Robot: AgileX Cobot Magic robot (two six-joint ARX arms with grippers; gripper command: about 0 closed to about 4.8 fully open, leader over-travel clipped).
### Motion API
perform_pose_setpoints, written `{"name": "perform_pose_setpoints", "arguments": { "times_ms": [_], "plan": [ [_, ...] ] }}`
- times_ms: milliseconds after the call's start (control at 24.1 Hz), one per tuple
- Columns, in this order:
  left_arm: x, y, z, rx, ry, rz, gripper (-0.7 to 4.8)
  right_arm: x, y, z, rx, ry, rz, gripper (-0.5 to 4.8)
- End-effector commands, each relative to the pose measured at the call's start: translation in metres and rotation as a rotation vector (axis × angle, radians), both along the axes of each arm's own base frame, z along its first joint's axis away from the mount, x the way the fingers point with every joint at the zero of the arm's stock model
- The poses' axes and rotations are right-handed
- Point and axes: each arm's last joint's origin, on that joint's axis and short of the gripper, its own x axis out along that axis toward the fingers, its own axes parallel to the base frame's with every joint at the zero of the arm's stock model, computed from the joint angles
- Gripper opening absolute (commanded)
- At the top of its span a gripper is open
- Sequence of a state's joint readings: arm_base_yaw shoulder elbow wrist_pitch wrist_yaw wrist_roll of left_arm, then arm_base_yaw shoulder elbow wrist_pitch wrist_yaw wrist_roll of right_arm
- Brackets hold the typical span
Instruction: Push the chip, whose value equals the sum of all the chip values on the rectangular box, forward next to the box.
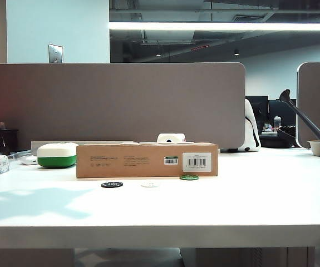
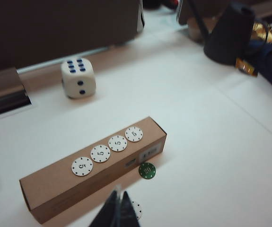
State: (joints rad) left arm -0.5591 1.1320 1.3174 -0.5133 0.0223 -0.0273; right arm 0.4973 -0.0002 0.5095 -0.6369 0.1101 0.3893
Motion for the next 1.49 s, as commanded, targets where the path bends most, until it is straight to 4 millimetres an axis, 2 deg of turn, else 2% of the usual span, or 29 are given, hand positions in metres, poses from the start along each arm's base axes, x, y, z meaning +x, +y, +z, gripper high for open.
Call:
{"name": "perform_pose_setpoints", "arguments": {
  "times_ms": [41, 124, 249, 373, 415, 581, 746, 995, 1244, 1327, 1410, 1493],
  "plan": [
    [-0.02, 0.015, 0.016, -0.045, -0.072, 0.008, -0.05, -0.001, 0.0, 0.002, 0.011, -0.014, -0.002, -0.04],
    [-0.037, 0.029, 0.027, -0.082, -0.124, 0.009, -0.05, -0.001, 0.0, 0.002, 0.01, -0.013, -0.003, -0.04],
    [-0.07, 0.064, 0.046, -0.148, -0.236, 0.036, -0.05, -0.001, 0.0, 0.002, 0.01, -0.013, -0.003, -0.04],
    [-0.09, 0.086, 0.053, -0.161, -0.313, 0.148, -0.05, -0.001, 0.0, 0.002, 0.011, -0.014, -0.003, -0.04],
    [-0.102, 0.096, 0.057, -0.164, -0.358, 0.217, -0.05, -0.001, 0.0, 0.002, 0.01, -0.013, -0.003, -0.04],
    [-0.138, 0.113, 0.062, -0.161, -0.475, 0.418, -0.05, -0.001, 0.0, 0.002, 0.011, -0.013, -0.001, -0.04],
    [-0.155, 0.117, 0.063, -0.175, -0.513, 0.44, -0.05, -0.001, 0.0, 0.002, 0.011, -0.013, -0.002, -0.04],
    [-0.169, 0.121, 0.063, -0.176, -0.553, 0.508, -0.05, -0.001, 0.0, 0.002, 0.01, -0.014, -0.004, -0.04],
    [-0.17, 0.121, 0.063, -0.157, -0.555, 0.532, -0.05, -0.001, 0.0, 0.002, 0.01, -0.013, -0.003, -0.04],
    [-0.169, 0.121, 0.06, -0.083, -0.552, 0.531, -0.05, -0.001, 0.0, 0.002, 0.01, -0.013, -0.003, -0.04],
    [-0.161, 0.121, 0.049, -0.035, -0.498, 0.541, -0.05, -0.001, 0.0, 0.002, 0.011, -0.013, -0.002, -0.04],
    [-0.144, 0.121, 0.026, 0.002, -0.441, 0.556, -0.05, -0.001, 0.0, 0.002, 0.011, -0.013, -0.002, -0.04]
  ]
}}
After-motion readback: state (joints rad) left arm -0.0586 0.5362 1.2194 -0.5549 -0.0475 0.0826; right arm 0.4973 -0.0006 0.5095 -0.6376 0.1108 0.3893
